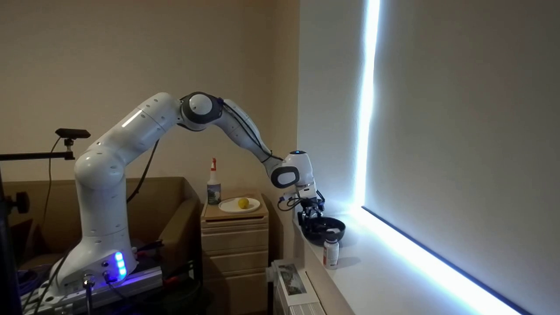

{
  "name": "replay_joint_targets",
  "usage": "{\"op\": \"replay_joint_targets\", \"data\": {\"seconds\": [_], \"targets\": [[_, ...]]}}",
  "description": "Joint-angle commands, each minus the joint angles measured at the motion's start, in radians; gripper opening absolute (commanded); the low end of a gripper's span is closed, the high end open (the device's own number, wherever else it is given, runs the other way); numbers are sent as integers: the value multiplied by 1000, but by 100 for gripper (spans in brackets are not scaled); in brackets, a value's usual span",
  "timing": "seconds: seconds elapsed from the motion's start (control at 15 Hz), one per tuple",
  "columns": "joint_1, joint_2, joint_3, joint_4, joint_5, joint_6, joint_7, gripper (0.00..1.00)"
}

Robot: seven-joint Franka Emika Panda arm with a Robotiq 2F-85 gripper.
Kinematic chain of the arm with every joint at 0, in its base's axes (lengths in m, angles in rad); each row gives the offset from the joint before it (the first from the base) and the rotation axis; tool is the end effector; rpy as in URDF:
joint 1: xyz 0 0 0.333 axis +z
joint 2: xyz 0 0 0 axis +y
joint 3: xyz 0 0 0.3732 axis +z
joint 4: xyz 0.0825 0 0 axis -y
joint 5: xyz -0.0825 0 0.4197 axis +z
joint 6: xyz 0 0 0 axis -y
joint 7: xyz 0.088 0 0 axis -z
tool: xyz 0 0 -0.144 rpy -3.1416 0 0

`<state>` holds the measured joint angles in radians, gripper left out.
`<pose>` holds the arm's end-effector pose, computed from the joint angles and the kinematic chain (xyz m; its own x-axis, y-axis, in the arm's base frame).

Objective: Pick up the black cloth from the bowl and place it on the open drawer

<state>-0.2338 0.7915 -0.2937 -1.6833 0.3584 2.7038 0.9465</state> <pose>0.6765 -0.3692 0.1588 -0.1123 -0.9839 0.1388 -0.9687 0.0773 -0.2359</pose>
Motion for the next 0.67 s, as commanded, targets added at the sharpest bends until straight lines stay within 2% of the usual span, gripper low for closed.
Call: {"op": "replay_joint_targets", "data": {"seconds": [0.0,0.07,0.13,0.6], "targets": [[-7,36,3,28,-10,-12,17,100],[-8,40,3,33,-9,-9,16,75],[-10,41,6,35,-7,-5,13,74],[-20,33,18,48,2,-13,4,25]]}}
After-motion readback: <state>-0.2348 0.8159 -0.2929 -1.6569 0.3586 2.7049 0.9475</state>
